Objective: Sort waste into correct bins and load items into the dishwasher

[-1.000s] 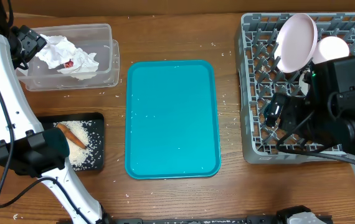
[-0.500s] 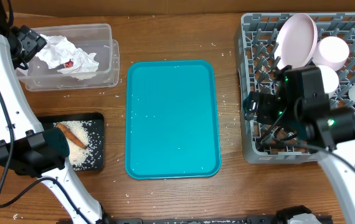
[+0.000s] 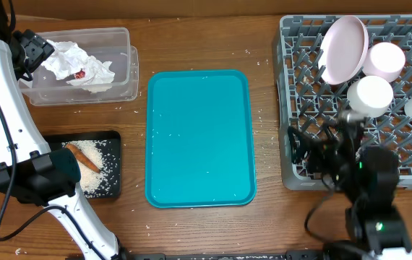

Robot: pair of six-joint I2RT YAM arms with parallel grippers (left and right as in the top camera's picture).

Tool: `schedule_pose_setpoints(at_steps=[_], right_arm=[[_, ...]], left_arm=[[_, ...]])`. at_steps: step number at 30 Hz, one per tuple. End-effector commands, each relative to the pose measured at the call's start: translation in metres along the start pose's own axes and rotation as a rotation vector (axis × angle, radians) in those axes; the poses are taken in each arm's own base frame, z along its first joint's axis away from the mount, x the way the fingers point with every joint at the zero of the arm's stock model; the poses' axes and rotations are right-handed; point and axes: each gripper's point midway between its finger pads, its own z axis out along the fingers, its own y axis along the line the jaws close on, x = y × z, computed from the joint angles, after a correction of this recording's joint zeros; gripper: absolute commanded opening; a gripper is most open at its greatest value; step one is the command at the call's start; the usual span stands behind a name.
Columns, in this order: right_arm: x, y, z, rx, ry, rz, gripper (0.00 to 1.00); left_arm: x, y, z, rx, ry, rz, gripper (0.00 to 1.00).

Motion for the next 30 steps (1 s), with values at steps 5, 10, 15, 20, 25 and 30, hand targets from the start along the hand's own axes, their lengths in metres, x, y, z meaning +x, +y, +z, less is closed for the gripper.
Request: schedule_pose_setpoints(at_steps=[5, 10, 15, 20, 25, 30], right_arm=[[0.023, 0.003, -0.011, -0.082, -0.196, -0.062, 1.00], [0.028, 0.001, -0.021, -0.088, -0.313, -0.100, 1.00], [0.029, -0.006, -0.025, -0.056, -0.362, -0.107, 1.00], [0.028, -0.016, -0.028, -0.004, -0.410, -0.104, 1.00], [0.021, -0.027, -0.034, 0.064, -0.452, -0.091, 1.00], [0.033, -0.037, -0.033, 0.111, -0.412, -0.071, 1.00]], left_arm=[[0.002, 0.000, 0.003, -0.013, 0.005, 0.018, 1.00], [0.002, 0.000, 0.003, -0.013, 0.005, 0.018, 1.00], [0.002, 0.000, 0.003, -0.013, 0.005, 0.018, 1.00], [0.002, 0.000, 0.003, -0.013, 0.005, 0.018, 1.00], [0.002, 0.000, 0.003, -0.013, 0.005, 0.018, 1.00], [0.002, -0.001, 0.003, -0.013, 0.005, 0.019, 1.00]])
